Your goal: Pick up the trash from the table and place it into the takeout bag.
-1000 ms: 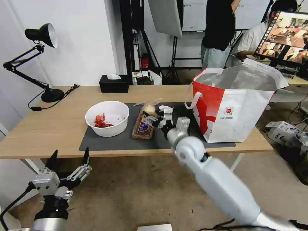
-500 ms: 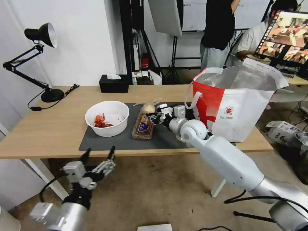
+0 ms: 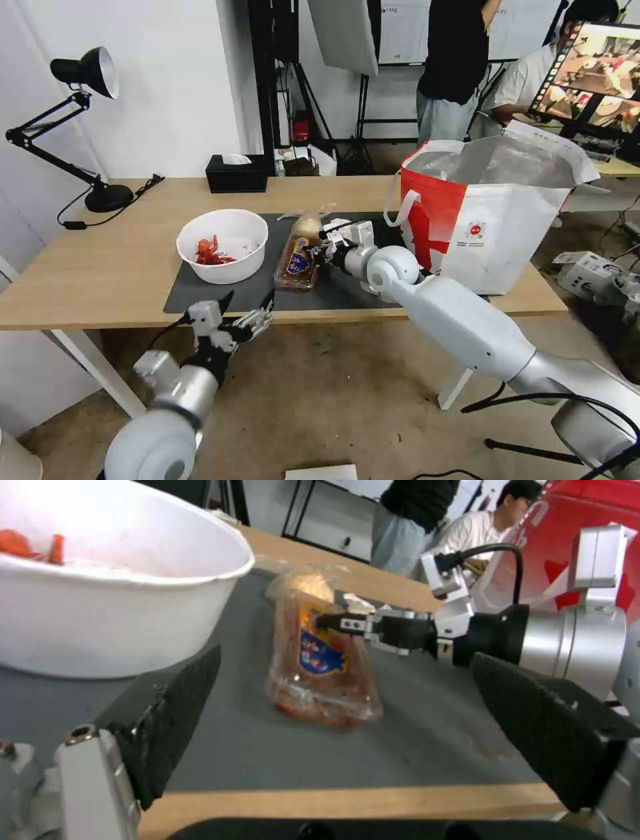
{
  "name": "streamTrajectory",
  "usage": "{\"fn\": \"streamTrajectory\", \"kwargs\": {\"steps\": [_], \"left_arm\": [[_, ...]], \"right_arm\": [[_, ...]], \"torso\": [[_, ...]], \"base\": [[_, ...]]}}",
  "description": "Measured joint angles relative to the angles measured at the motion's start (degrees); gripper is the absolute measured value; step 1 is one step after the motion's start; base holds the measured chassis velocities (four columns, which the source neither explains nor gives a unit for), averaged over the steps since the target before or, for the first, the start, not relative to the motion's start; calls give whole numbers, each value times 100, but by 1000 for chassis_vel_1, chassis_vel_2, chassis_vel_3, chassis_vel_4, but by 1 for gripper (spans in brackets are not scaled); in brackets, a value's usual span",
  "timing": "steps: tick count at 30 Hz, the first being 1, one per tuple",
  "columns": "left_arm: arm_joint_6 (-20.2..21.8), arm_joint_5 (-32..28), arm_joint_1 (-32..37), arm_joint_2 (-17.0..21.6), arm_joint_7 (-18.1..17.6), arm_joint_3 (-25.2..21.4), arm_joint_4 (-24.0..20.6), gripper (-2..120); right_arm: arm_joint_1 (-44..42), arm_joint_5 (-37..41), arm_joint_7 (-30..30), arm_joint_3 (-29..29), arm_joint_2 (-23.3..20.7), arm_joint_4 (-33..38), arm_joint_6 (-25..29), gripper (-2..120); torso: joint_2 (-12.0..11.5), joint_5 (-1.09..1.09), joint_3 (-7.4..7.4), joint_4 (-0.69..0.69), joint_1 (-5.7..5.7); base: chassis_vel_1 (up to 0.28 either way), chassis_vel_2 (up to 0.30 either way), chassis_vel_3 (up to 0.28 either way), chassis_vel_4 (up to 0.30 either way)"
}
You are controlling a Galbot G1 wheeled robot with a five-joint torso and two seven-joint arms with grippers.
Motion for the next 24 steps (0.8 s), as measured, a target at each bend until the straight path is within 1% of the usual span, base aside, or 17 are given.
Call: {"fn": "streamTrajectory", "kwargs": {"steps": [2, 3, 5, 6, 8, 12, 14, 15, 16, 18, 19, 22, 24], "left_arm": [[115, -233, -348, 133, -82, 158, 120, 100], [115, -233, -348, 133, -82, 158, 120, 100], [227, -408, -642, 213, -147, 286, 238, 100], [227, -408, -642, 213, -147, 286, 238, 100], [366, -577, -1007, 273, -196, 484, 442, 100], [432, -668, -1237, 299, -236, 656, 609, 100], [531, -812, -1447, 306, -355, 820, 764, 100], [531, -812, -1447, 306, -355, 820, 764, 100], [592, -951, -1545, 307, -453, 891, 818, 100], [751, -1499, -1798, 278, -744, 1019, 925, 100], [751, -1499, -1798, 278, -744, 1019, 925, 100], [912, -1959, -2147, 185, -1028, 1162, 1117, 100], [933, -2014, -2243, 161, -1076, 1207, 1189, 100]], "right_arm": [[75, 35, 21, -33, 58, -100, -6, 0], [75, 35, 21, -33, 58, -100, -6, 0], [131, 94, 85, -33, 97, -147, -20, 0], [131, 94, 85, -33, 97, -147, -20, 0], [163, 180, 131, -44, 109, -178, -36, 0], [164, 220, 145, -58, 106, -180, -38, 0], [146, 224, 149, -58, 102, -180, -38, 0], [146, 224, 149, -58, 102, -180, -38, 0], [135, 224, 149, -54, 97, -177, -37, 0], [104, 224, 150, -37, 67, -154, -36, 0], [104, 224, 150, -37, 67, -154, -36, 0], [51, 225, 154, -18, 15, -112, -29, 0], [43, 225, 155, -12, 3, -102, -27, 0]], "torso": [[0, 0, 0, 0, 0], [0, 0, 0, 0, 0], [0, 0, 0, 0, 0], [0, 0, 0, 0, 0], [0, 0, 0, 0, 0], [0, 0, 0, 0, 0], [0, 0, 0, 0, 0], [0, 0, 0, 0, 0], [0, 0, 0, 0, 0], [0, 0, -1, 1, 0], [0, 0, -1, 1, 0], [0, 1, 0, 0, 0], [1, 1, 0, 0, 0]], "base": [[0, 0, 0, 0], [0, 0, 0, 0], [0, 0, 0, 0], [0, 0, 0, 0], [0, 0, 0, 0], [0, 0, 0, 0], [0, 0, 0, 0], [0, 0, 0, 0], [0, 0, 0, 0], [0, 0, 0, 0], [0, 0, 0, 0], [0, 0, 0, 0], [0, 0, 0, 0]]}}
